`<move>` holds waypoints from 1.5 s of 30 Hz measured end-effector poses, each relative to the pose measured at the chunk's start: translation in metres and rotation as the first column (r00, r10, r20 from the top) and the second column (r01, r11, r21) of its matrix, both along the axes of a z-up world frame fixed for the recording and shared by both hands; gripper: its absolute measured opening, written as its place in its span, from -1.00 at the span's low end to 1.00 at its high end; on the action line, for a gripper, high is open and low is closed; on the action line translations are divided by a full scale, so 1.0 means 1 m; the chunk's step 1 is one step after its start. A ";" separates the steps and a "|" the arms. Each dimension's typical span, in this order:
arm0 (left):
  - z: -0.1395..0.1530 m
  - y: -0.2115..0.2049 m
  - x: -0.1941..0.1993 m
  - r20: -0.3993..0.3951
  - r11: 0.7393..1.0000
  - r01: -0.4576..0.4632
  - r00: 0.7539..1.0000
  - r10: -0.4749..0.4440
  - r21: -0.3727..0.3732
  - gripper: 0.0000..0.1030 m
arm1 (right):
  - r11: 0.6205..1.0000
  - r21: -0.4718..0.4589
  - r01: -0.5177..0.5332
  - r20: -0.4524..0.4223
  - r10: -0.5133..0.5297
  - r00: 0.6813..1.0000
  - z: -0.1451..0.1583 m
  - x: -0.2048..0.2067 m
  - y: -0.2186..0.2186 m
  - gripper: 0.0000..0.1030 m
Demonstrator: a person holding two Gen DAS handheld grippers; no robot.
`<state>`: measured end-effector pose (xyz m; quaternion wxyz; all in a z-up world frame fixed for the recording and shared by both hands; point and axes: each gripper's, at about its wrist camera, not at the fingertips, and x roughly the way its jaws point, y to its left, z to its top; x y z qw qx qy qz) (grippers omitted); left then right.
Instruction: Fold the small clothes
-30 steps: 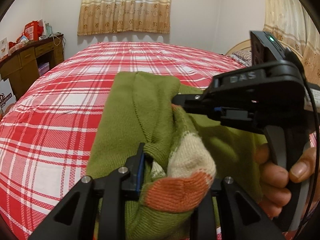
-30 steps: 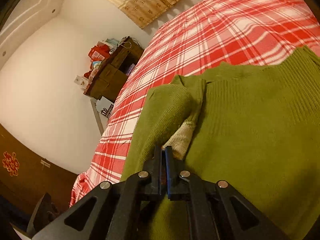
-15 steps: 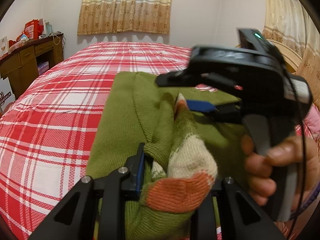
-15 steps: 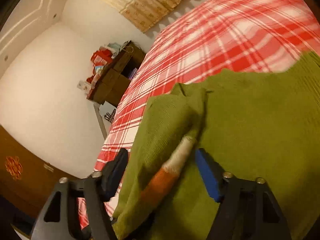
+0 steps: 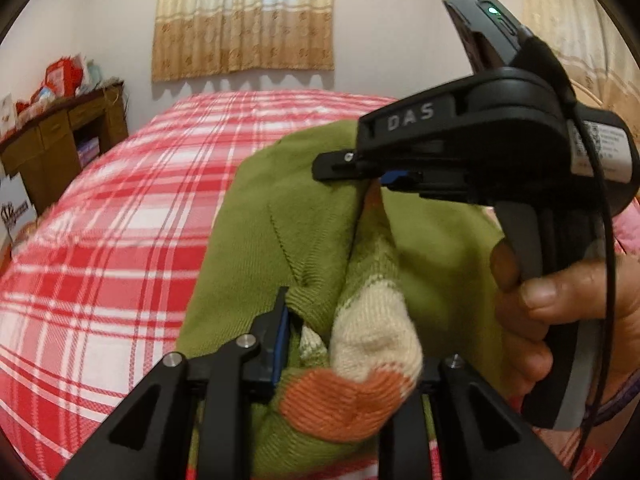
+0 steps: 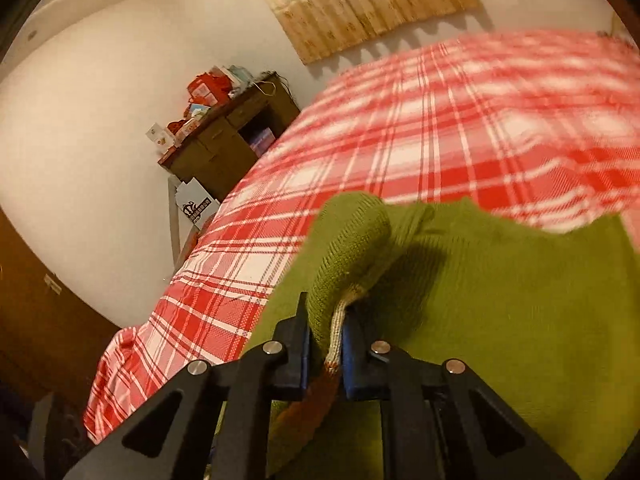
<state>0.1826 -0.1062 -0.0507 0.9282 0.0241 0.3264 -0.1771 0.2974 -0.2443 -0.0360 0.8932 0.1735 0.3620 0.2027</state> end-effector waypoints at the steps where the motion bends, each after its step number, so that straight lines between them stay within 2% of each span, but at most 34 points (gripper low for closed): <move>1: 0.004 -0.003 -0.001 0.004 1.000 0.007 1.000 -0.007 -0.001 -0.56 | 1.000 -0.005 0.001 0.013 -0.001 1.000 0.007 -0.003 -0.006 -0.77; 6: 0.030 -0.033 -0.011 0.026 0.996 0.085 0.996 -0.085 -0.013 -0.56 | 0.997 -0.066 0.025 0.064 -0.021 0.998 0.034 -0.017 -0.038 -0.78; 11: 0.028 -0.073 -0.014 0.019 0.987 0.159 0.987 -0.159 -0.009 -0.56 | 0.988 -0.138 0.066 0.064 -0.058 0.996 0.042 -0.027 -0.073 -0.78; 16: 0.012 -0.111 -0.011 -0.028 0.979 0.202 0.979 -0.202 0.011 -0.56 | 0.980 -0.163 0.114 0.016 -0.113 0.993 0.020 -0.029 -0.111 -0.78; 21: -0.008 -0.139 -0.011 -0.054 0.973 0.217 0.975 -0.214 0.076 -0.56 | 0.974 -0.171 0.146 -0.024 -0.152 0.988 -0.009 -0.028 -0.134 -0.78; 26: -0.016 -0.148 -0.016 -0.036 0.967 0.236 0.972 -0.233 0.095 -0.54 | 0.960 -0.217 0.178 -0.048 -0.193 0.980 -0.036 -0.023 -0.145 -0.78; 30: -0.006 -0.131 -0.031 -0.035 0.955 0.287 0.958 -0.285 0.069 -0.36 | 0.965 -0.171 0.201 -0.050 -0.212 0.976 -0.049 -0.023 -0.156 -0.74; 33: 0.001 -0.112 -0.052 -0.014 0.946 0.314 0.949 -0.314 0.079 0.03 | 0.967 -0.120 0.224 -0.073 -0.234 0.970 -0.047 -0.029 -0.167 -0.68; 34: 0.003 -0.097 -0.061 0.009 0.947 0.308 0.951 -0.310 0.090 0.09 | 0.965 -0.115 0.236 -0.071 -0.245 0.967 -0.043 -0.036 -0.169 -0.66; 37: 0.002 -0.057 -0.079 0.029 0.960 0.263 0.963 -0.267 0.100 0.14 | 0.941 -0.122 0.315 -0.040 -0.322 0.946 -0.029 -0.065 -0.178 -0.46; 39: -0.003 -0.027 -0.083 0.014 0.971 0.229 0.973 -0.231 0.073 0.15 | 0.930 -0.116 0.349 -0.019 -0.354 0.935 -0.020 -0.099 -0.180 -0.46; 42: -0.011 -0.003 -0.082 -0.008 0.984 0.163 0.987 -0.163 0.068 0.15 | 0.953 -0.064 0.295 -0.008 -0.296 0.955 -0.012 -0.142 -0.166 -0.46; 45: -0.020 0.007 -0.078 -0.036 0.991 0.102 0.994 -0.099 0.090 0.15 | 0.960 -0.098 0.264 0.041 -0.261 0.964 -0.003 -0.174 -0.140 -0.39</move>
